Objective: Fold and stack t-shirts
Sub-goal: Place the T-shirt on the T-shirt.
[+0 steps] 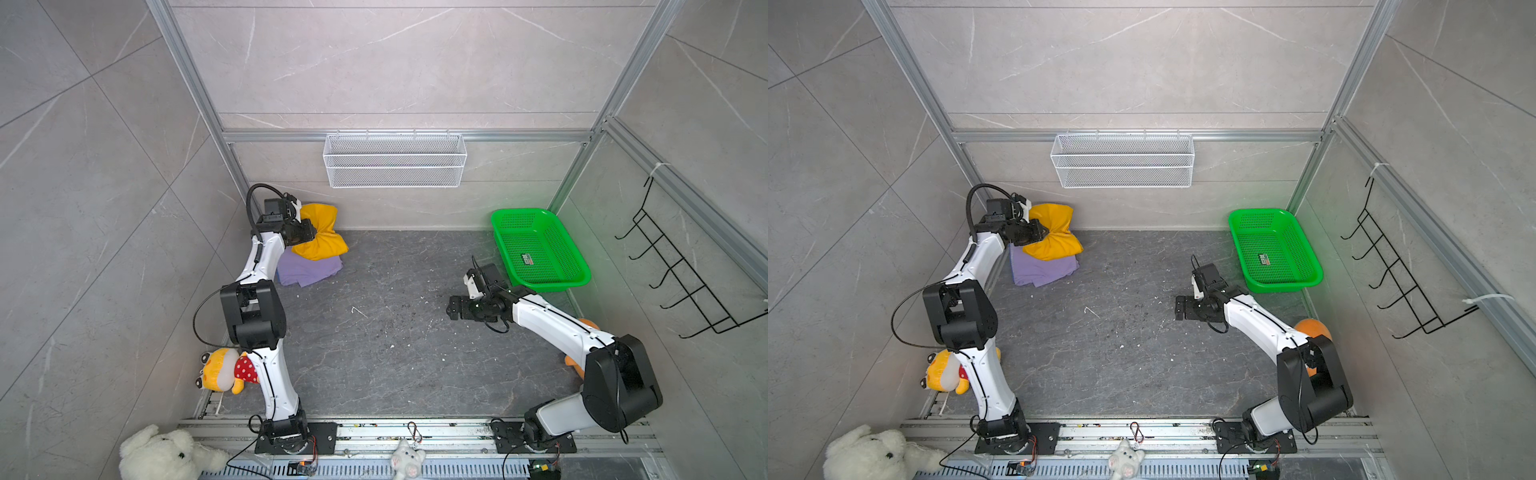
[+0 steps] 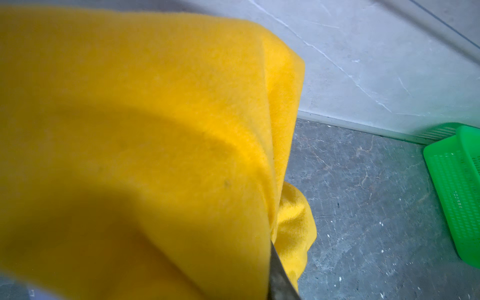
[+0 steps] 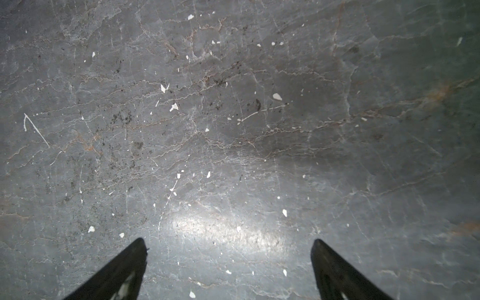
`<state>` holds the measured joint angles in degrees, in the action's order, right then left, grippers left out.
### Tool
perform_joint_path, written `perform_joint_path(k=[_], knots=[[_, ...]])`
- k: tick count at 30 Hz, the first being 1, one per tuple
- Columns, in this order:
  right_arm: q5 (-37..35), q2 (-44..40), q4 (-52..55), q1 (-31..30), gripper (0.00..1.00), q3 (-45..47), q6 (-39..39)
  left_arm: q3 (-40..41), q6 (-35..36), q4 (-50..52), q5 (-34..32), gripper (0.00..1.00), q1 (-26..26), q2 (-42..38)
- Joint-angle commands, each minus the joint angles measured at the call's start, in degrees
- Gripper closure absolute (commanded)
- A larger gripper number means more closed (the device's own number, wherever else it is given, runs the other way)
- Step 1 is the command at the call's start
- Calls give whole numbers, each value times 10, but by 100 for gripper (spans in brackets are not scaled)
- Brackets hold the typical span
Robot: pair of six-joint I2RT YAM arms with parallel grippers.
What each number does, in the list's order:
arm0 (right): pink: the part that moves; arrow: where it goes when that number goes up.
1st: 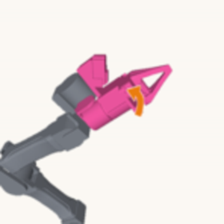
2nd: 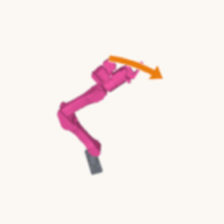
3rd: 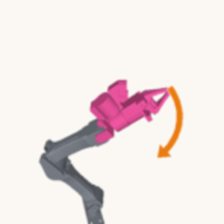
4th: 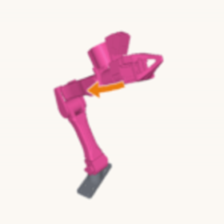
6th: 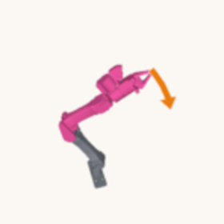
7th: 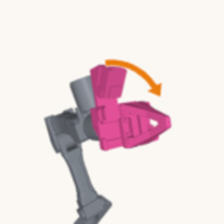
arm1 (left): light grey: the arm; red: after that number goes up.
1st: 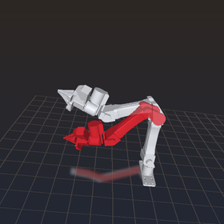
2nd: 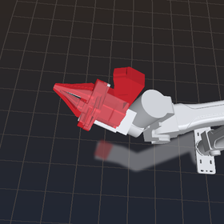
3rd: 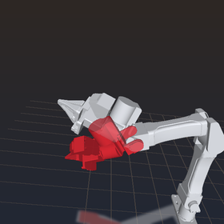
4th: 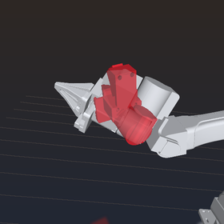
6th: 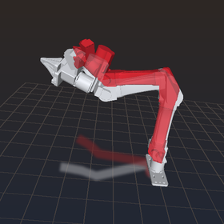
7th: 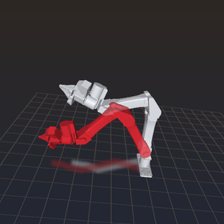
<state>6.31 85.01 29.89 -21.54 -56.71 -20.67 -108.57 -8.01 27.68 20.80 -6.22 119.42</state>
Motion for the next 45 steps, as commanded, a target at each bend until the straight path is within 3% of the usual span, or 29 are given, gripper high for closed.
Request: perform_joint_path(k=[1, 10, 11, 12, 13, 15, 17, 18, 27, 32, 37, 40, 45], knots=[[2, 1, 1, 2, 1, 6, 15, -22, -1, -11, 66, 100, -16, 21], [1, -1, 9, 3, 1, 10, 16, 9, -54, -87, 95, 100, -64, 63], [1, -2, 9, 3, 1, 10, 16, 12, -62, -93, 104, 93, -70, 66], [1, -2, 10, 3, 1, 9, 16, 13, -69, -94, 111, 80, -74, 67], [0, -2, 12, 3, 1, 8, 16, 13, -73, -94, 115, 59, -78, 67], [1, -3, 13, 3, 1, 7, 15, 17, -76, -95, 115, 35, -85, 57], [2, -3, 13, 3, 1, 6, 16, 12, -74, -81, 108, 17, -92, 48], [3, -2, 13, 2, 1, 4, 16, 11, -72, -76, 110, 2, -95, 42], [7, -1, 15, 3, 1, -1, 18, 0, -52, -9, 81, 0, -128, -10], [12, 1, 11, 3, 1, 0, 18, 11, -80, -33, 190, 0, -123, -32], [61, 9, -21, -3, 1, 0, 30, 49, -94, -56, 195, 0, -103, -39], [97, 2, -54, -50, 2, -12, 79, 76, -106, -83, 198, 0, -90, -35], [87, 13, -98, -151, 1, -62, 101, 84, -132, -103, 160, 0, -72, -9]])
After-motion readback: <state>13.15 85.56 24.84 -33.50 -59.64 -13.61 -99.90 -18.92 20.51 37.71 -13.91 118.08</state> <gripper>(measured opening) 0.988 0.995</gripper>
